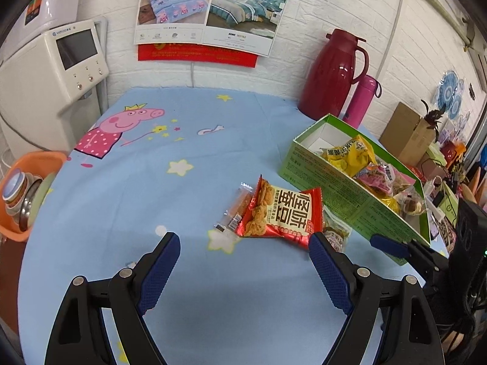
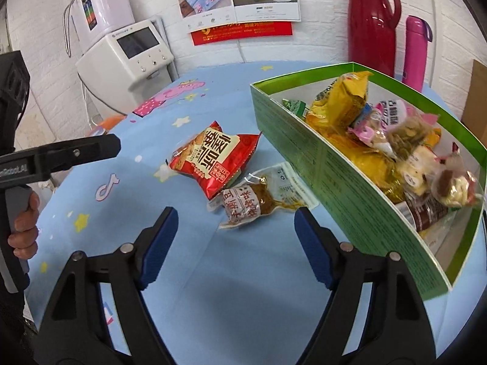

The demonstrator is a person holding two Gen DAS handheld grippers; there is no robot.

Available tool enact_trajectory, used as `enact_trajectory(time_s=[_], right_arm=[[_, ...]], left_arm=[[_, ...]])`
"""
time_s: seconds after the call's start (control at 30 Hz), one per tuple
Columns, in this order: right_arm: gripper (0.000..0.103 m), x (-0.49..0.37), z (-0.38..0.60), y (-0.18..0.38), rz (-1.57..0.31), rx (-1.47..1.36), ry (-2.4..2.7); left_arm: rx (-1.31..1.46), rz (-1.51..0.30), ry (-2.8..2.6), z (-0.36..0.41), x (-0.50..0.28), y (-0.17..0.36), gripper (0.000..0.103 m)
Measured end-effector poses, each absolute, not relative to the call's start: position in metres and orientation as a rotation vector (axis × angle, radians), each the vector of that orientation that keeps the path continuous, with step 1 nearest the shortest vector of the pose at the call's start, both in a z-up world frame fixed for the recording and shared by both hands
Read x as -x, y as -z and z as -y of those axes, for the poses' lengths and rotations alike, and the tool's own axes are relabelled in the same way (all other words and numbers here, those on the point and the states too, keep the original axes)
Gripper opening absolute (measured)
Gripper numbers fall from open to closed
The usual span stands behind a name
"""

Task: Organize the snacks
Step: 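Grasp the clear sausage packet with the right gripper while the left gripper grasps another clear packet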

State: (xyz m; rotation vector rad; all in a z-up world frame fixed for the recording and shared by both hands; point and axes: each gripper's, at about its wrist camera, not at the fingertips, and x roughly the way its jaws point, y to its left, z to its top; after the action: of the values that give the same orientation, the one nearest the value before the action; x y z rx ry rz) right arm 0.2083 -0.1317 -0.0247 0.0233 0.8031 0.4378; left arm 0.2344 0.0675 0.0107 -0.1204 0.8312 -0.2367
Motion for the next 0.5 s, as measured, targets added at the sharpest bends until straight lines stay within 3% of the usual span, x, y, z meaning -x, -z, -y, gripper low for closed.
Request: enact_trajectory(time_s=[0.13,0.2,0.27,0.33,0.5], right_arm=[[0.076,-0.226,0.117,0.036,-0.819,0.071,-0.447],[0.065,-0.234,0.113,0.042,-0.835,0.089,-0.463],[0.061,-0.232,0.113,0.045,-0.838,0.089,-0.469],[0.049,-0.223,0.115,0.045,-0.866,0.04,-0.519],[0.049,-0.183,0.098,0.046,-0.893,0.019,-0.682]], left_arm=[[0.13,-0.845,0.253,-0.07,-0.237,-0.005,0.088],[0.142,-0.854,0.261,-0.072,-0.237,-0.004,0.088],[0.148,-0.859,0.269,-0.074,-0.235,-0.002,0.088],[0.155,-0.862,0.276,-0.076,-0.231,0.0,0.088],[0.204,-0.901,0.32,-0.077,-0.215,0.015,0.088]])
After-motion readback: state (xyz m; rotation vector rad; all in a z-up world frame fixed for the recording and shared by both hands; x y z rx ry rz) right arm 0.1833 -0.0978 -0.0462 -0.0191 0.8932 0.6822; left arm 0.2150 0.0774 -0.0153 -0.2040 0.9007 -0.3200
